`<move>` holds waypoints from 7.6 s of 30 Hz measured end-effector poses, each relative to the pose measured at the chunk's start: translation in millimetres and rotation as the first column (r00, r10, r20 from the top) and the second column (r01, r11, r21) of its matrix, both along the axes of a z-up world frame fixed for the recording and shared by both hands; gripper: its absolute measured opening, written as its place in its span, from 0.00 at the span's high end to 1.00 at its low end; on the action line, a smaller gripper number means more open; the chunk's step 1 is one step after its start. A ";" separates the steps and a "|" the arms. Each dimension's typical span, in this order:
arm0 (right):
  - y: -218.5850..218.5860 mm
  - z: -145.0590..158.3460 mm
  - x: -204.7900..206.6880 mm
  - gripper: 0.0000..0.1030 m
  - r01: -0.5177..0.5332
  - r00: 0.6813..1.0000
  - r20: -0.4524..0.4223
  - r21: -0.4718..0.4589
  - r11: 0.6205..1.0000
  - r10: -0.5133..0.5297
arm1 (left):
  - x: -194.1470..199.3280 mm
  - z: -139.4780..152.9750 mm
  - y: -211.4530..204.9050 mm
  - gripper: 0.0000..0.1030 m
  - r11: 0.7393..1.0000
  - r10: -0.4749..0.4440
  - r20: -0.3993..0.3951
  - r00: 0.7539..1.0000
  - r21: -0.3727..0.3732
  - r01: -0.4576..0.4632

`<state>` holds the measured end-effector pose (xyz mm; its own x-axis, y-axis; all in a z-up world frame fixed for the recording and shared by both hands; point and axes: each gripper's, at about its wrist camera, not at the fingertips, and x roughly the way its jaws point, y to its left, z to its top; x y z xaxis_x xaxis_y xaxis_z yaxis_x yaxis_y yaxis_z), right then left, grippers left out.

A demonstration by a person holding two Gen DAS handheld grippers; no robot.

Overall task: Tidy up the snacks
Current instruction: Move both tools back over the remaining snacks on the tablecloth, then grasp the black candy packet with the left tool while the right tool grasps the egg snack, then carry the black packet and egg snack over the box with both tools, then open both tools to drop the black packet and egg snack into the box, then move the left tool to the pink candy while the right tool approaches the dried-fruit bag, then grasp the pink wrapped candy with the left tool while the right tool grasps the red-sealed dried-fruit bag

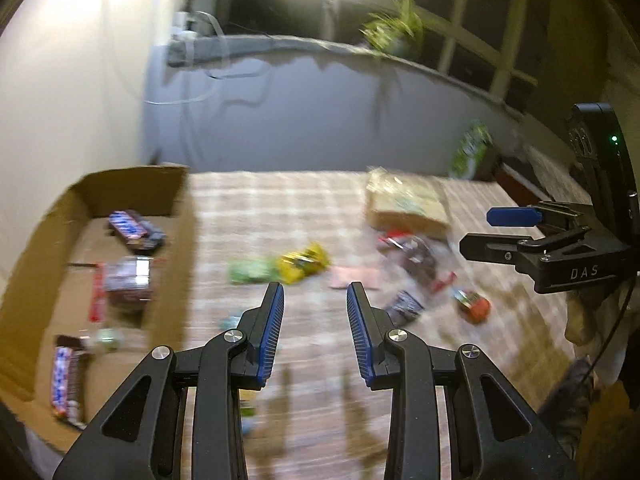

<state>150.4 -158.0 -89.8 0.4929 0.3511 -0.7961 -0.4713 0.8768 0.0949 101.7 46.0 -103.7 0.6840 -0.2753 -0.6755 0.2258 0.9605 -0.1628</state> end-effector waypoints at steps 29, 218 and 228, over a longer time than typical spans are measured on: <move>-36.1 -68.6 -17.1 0.22 -0.081 0.991 -0.105 0.013 0.997 0.082 | 31.8 -50.1 -90.1 0.68 0.962 -0.192 -0.171 0.966 0.162 0.220; 1.0 -69.1 34.1 0.55 -0.112 0.991 -0.078 0.002 0.994 0.112 | 100.3 -47.5 -46.0 0.67 0.997 -0.069 -0.265 0.962 -0.052 0.057; -9.9 -67.5 29.6 0.55 -0.096 0.992 -0.077 0.002 0.995 0.096 | 70.2 -48.5 -57.3 0.67 0.985 -0.119 -0.223 0.967 0.093 0.142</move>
